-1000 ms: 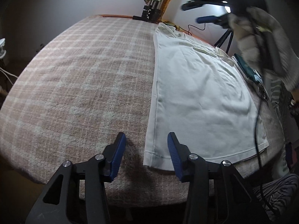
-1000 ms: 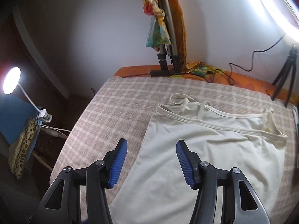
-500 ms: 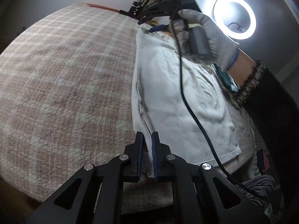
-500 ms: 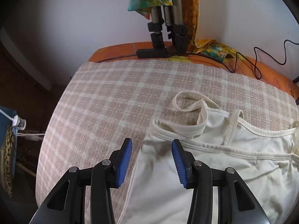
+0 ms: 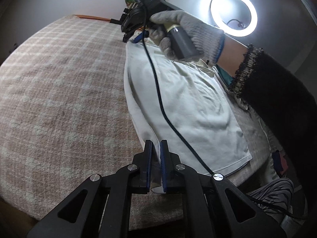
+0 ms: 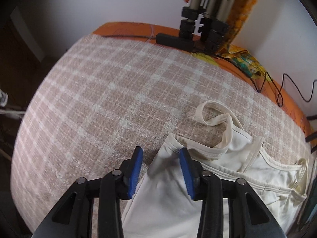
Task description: Fold small clothes
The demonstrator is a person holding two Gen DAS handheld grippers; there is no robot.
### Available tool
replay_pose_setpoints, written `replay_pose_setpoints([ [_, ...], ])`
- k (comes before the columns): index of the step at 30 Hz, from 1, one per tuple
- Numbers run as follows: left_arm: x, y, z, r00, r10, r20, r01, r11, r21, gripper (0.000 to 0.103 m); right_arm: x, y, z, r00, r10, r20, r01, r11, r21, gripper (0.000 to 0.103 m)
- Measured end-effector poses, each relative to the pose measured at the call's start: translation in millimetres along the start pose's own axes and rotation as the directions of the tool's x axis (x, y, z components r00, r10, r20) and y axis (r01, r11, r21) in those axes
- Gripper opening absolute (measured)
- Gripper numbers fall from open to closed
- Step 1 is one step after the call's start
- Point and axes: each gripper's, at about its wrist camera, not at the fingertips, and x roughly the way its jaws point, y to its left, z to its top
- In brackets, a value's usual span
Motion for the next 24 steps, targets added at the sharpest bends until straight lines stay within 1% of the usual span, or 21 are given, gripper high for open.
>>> replay_pose_setpoints([
  [1, 0, 0, 0, 1.0, 0.001, -0.001, -0.001, 1.0, 0.005, 0.006, -1, 1, 0, 1.0, -0.005, 0.006, 0.005, 1.0, -0.011, 0.021],
  [2, 0, -1, 0, 1.0, 0.005, -0.002, -0.005, 1.0, 0.008, 0.006, -1, 0, -1, 1.0, 0.001, 0.004, -0.001, 1.0, -0.011, 0.016],
  [3, 0, -2, -1, 1.0, 0.006, -0.005, -0.006, 1.0, 0.011, 0.006, -3, -3, -2, 1.0, 0.013, 0.0, -0.013, 1.0, 0.001, 0.005],
  [4, 1, -2, -1, 1.0, 0.006, -0.008, -0.006, 1.0, 0.013, 0.006, -5, -7, -3, 1.0, 0.028, 0.001, -0.028, 1.0, 0.012, 0.002],
  [7, -1, -8, -2, 1.0, -0.002, -0.005, 0.002, 1.0, 0.025, 0.006, -17, -19, -7, 0.998, 0.05, 0.028, -0.05, 0.998, 0.026, 0.001],
  [11, -2, -22, -1, 1.0, -0.022, -0.004, 0.022, 0.998, 0.055, 0.006, -45, -39, -14, 0.993, 0.08, 0.082, -0.084, 0.995, 0.048, 0.001],
  [16, 4, -50, 1, 0.999, -0.042, -0.028, 0.045, 0.992, 0.117, 0.006, -72, -69, -30, 0.989, 0.074, 0.126, -0.085, 0.993, 0.08, 0.001],
  [20, 17, -71, -1, 0.996, -0.058, -0.066, 0.068, 0.985, 0.159, 0.006, -82, -100, -47, 0.988, 0.058, 0.142, -0.075, 0.989, 0.124, 0.001],
  [21, 22, -75, -2, 0.995, -0.062, -0.078, 0.074, 0.983, 0.165, 0.006, -81, -105, -46, 0.988, 0.057, 0.143, -0.076, 0.988, 0.136, 0.001],
  [24, 35, -84, -5, 0.991, -0.066, -0.116, 0.086, 0.98, 0.178, 0.006, -71, -125, -59, 0.989, 0.049, 0.136, -0.072, 0.983, 0.167, 0.001],
])
